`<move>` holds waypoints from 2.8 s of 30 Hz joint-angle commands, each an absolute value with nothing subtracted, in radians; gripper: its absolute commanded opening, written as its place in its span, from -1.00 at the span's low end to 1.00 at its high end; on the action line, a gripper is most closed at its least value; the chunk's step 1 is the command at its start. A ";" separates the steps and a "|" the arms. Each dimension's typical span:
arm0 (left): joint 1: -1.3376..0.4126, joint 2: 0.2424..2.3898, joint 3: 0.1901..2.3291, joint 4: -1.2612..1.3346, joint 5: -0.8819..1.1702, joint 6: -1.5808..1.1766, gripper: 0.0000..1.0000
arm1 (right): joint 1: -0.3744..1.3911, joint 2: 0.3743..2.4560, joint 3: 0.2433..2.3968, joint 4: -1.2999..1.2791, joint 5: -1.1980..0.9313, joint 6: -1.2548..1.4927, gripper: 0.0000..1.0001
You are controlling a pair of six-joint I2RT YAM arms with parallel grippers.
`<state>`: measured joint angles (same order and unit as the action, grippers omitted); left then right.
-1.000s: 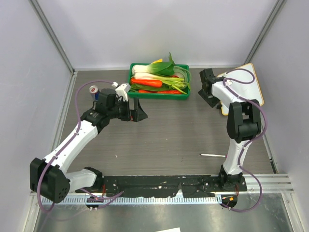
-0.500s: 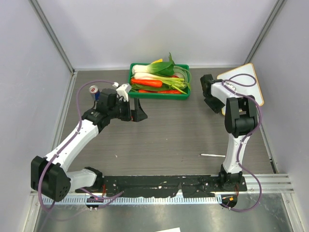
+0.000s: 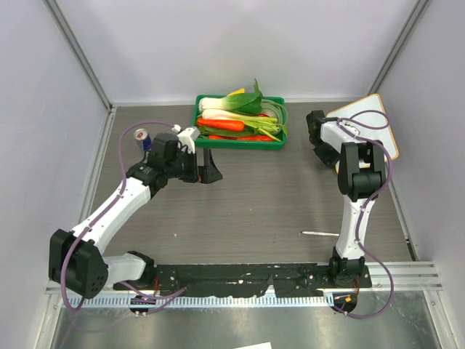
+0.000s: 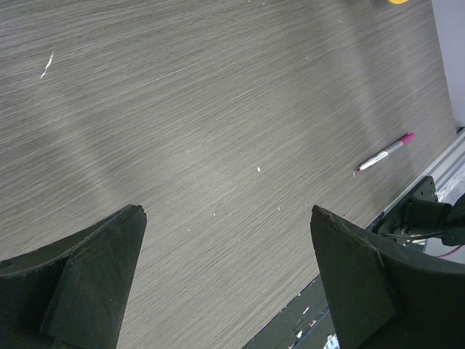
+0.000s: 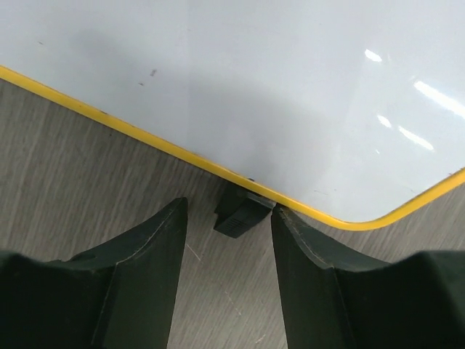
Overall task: Write a sentence on the whiteboard
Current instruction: Move the whiteboard to the center of the board.
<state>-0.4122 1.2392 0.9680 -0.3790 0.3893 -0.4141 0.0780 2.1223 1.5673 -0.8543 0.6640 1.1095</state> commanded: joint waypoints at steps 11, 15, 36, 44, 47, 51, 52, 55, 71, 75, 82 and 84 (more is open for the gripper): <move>-0.414 1.262 0.988 -0.362 0.419 -0.408 0.99 | 0.029 2.151 1.557 -0.819 0.637 1.106 -0.70; -0.416 1.261 0.988 -0.362 0.417 -0.410 0.99 | 0.028 2.111 1.493 -0.790 0.626 1.078 -0.89; -0.414 1.167 0.920 -0.328 0.411 -0.451 0.99 | 0.104 1.899 1.148 -0.617 0.525 0.992 -0.97; -0.416 1.124 0.900 -0.321 0.413 -0.472 0.99 | 0.107 1.796 1.020 -0.621 0.460 1.003 -0.98; -0.414 1.108 0.896 -0.318 0.413 -0.479 0.99 | 0.112 1.752 0.962 -0.615 0.416 1.003 -0.97; -0.414 1.075 0.885 -0.313 0.413 -0.491 0.99 | 0.114 1.672 0.878 -0.607 0.397 1.003 -0.98; -0.414 1.068 0.884 -0.313 0.413 -0.494 0.99 | 0.114 1.658 0.858 -0.609 0.393 1.002 -0.97; -0.414 1.040 0.873 -0.311 0.413 -0.502 0.99 | 0.118 1.597 0.816 -0.615 0.374 1.002 -0.98; -0.414 0.968 0.856 -0.281 0.405 -0.557 0.99 | 0.179 1.348 0.635 -0.634 0.304 0.977 -0.94; -0.414 0.956 0.862 -0.296 0.391 -0.552 0.99 | 0.259 1.359 0.609 -0.620 0.298 0.996 -0.94; -0.414 0.945 0.874 -0.324 0.382 -0.543 0.99 | 0.396 1.364 0.578 -0.604 0.304 1.019 -0.97; -0.414 0.943 0.877 -0.330 0.380 -0.542 0.99 | 0.439 1.365 0.580 -0.610 0.317 1.015 -0.97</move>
